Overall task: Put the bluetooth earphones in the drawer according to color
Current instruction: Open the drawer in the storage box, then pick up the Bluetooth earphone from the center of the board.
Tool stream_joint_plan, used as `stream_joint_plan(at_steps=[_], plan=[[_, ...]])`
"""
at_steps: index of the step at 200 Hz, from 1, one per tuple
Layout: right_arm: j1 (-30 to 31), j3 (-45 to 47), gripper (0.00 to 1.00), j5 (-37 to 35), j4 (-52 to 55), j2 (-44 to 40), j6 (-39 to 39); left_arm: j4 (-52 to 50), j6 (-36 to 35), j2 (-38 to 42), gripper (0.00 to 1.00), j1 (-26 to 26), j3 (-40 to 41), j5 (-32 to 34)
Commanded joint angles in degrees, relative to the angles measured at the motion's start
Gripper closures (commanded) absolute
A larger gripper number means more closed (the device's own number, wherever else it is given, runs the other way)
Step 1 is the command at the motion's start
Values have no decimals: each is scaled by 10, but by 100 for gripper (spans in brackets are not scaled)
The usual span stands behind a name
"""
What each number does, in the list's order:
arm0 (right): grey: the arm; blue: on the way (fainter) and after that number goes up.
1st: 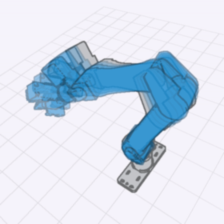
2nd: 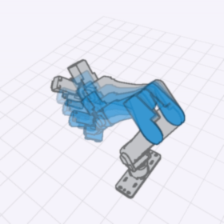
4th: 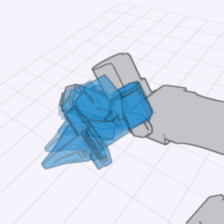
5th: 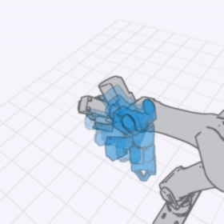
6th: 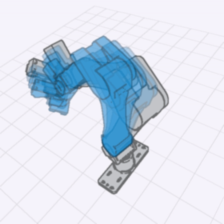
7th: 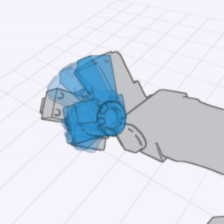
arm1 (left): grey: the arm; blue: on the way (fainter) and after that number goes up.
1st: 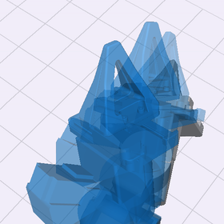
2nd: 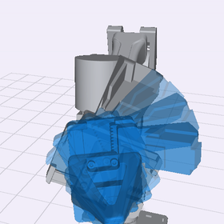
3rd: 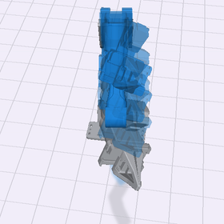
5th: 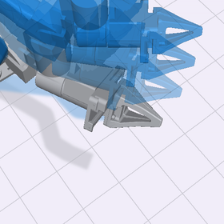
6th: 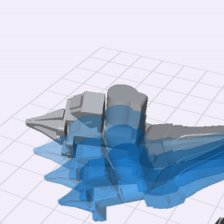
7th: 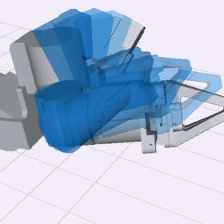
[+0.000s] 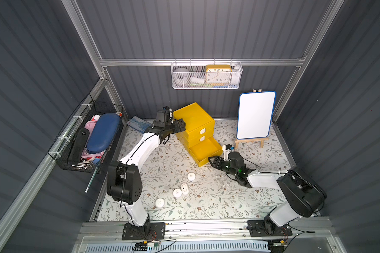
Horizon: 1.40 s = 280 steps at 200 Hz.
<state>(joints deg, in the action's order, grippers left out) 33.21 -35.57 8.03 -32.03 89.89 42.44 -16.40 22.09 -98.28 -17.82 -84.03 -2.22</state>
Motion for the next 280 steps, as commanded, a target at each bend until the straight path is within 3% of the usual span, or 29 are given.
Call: stream_joint_plan(at_steps=[1,51,93,141,180,280], plan=[[7,-51,44,-21,114,-3,-51,-43,4,55,1,-1,49,-5],[7,-181,53,-42,238,59,-110,-31,33,165,1,-1,188,-14],[8,-265,54,-50,339,125,-148,-15,48,222,1,-1,262,3],[20,-254,56,-116,414,106,-163,-6,54,238,1,-1,306,-3],[23,-251,56,-129,442,86,-179,-1,60,252,1,-1,327,-10],[161,-290,31,-89,481,12,-251,-62,89,362,1,-1,386,-26]])
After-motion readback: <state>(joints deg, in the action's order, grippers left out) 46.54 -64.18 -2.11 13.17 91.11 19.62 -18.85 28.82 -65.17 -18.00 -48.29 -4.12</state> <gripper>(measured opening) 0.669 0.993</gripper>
